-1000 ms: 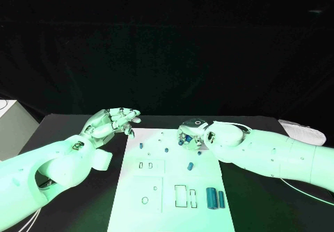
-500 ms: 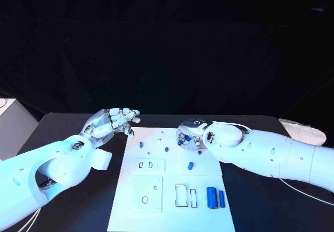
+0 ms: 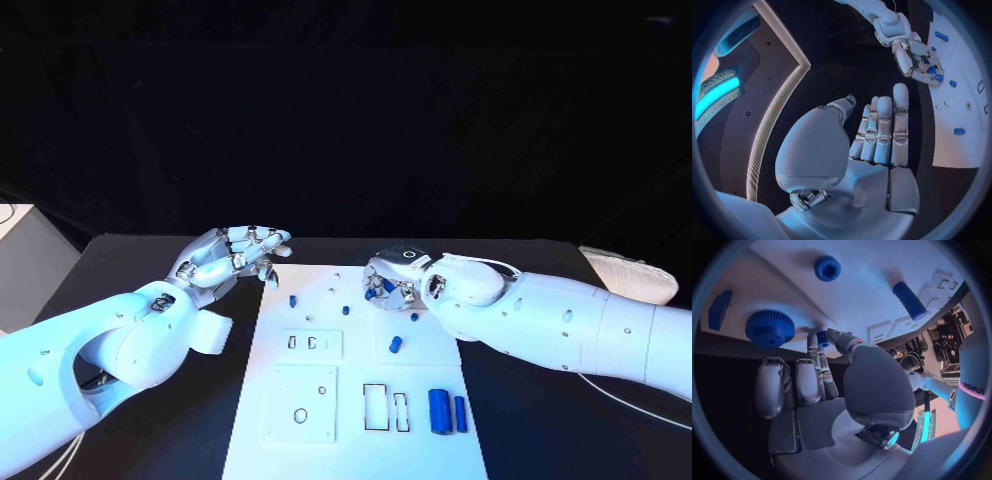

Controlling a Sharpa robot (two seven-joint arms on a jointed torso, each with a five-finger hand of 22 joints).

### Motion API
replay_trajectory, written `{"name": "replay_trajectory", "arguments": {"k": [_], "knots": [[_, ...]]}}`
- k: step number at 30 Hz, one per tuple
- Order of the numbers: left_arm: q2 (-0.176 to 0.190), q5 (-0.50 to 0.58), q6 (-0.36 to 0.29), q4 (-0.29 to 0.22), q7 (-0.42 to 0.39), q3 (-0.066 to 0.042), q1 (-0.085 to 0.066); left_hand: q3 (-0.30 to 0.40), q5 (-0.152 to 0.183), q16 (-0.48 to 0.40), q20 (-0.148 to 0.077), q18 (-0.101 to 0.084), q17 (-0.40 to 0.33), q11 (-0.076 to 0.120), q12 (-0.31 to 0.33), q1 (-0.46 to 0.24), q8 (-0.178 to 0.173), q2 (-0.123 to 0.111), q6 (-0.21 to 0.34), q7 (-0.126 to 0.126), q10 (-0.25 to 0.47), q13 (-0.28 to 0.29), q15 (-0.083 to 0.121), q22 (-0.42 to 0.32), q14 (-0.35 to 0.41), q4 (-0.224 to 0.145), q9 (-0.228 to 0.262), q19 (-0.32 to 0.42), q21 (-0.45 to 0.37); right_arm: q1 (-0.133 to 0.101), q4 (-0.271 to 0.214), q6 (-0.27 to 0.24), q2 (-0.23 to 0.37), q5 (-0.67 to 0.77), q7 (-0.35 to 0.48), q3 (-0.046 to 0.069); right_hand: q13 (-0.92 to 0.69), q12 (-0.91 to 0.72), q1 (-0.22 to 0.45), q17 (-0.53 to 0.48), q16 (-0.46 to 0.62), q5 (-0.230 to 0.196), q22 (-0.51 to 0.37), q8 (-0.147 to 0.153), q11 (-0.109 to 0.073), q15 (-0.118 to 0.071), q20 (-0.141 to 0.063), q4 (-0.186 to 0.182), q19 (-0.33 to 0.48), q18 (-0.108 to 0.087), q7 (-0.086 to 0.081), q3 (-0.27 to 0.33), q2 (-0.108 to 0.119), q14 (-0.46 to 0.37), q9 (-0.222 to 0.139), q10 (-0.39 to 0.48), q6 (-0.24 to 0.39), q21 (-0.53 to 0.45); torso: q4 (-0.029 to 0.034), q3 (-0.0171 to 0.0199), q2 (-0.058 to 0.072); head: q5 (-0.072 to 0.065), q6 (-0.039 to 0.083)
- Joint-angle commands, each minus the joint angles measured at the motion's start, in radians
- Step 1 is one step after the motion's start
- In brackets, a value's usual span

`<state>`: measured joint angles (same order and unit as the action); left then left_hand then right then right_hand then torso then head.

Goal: Assemble the parts on the task board

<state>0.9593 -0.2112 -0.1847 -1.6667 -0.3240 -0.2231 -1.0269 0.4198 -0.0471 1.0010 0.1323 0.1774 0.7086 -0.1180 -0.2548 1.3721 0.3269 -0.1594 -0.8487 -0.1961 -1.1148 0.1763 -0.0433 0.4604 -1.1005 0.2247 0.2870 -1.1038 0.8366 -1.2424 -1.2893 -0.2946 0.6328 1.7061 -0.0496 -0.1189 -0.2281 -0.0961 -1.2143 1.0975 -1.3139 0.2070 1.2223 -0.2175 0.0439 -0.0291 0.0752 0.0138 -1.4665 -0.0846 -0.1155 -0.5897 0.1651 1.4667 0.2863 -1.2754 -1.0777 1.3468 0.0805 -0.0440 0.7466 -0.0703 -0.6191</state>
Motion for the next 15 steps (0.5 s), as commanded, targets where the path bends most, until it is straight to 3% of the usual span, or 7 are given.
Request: {"name": "replay_trajectory", "arguments": {"k": [1, 15], "knots": [[-0.002, -0.004, 0.021, 0.0, 0.001, -0.001, 0.0, 0.008, -0.004, 0.005, 0.001, 0.005, 0.0, -0.001, -0.007, 0.004, 0.006, 0.011, 0.008, -0.001, 0.007, 0.002, -0.001, 0.002, 0.006, 0.0, 0.001, 0.006, 0.007, 0.001, -0.009, -0.055, 0.004, -0.026, -0.023, 0.0, -0.005, -0.005, -0.017, 0.004, -0.008, 0.007, 0.004, -0.026, -0.001, -0.007, -0.009, 0.001, -0.003, 0.02, 0.006, -0.01, -0.017, 0.024, 0.047, -0.013, -0.015, 0.005, 0.0004, -0.0003, 0.001, 0.0, 0.002], [-0.002, -0.01, 0.021, 0.005, 0.005, -0.001, 0.0, 0.014, -0.004, 0.005, 0.002, 0.005, -0.001, -0.001, -0.01, 0.013, 0.006, 0.012, 0.011, -0.002, 0.012, 0.004, -0.002, 0.007, 0.008, -0.008, 0.003, 0.012, 0.014, 0.001, -0.021, -0.146, -0.011, -0.026, -0.107, 0.004, -0.012, -0.002, -0.023, 0.006, -0.012, 0.014, 0.008, -0.037, -0.003, -0.009, -0.012, 0.008, -0.003, 0.02, 0.007, -0.014, -0.01, 0.023, 0.066, -0.017, -0.014, 0.007, 0.0023, -0.0028, 0.004, 0.002, 0.011]]}}
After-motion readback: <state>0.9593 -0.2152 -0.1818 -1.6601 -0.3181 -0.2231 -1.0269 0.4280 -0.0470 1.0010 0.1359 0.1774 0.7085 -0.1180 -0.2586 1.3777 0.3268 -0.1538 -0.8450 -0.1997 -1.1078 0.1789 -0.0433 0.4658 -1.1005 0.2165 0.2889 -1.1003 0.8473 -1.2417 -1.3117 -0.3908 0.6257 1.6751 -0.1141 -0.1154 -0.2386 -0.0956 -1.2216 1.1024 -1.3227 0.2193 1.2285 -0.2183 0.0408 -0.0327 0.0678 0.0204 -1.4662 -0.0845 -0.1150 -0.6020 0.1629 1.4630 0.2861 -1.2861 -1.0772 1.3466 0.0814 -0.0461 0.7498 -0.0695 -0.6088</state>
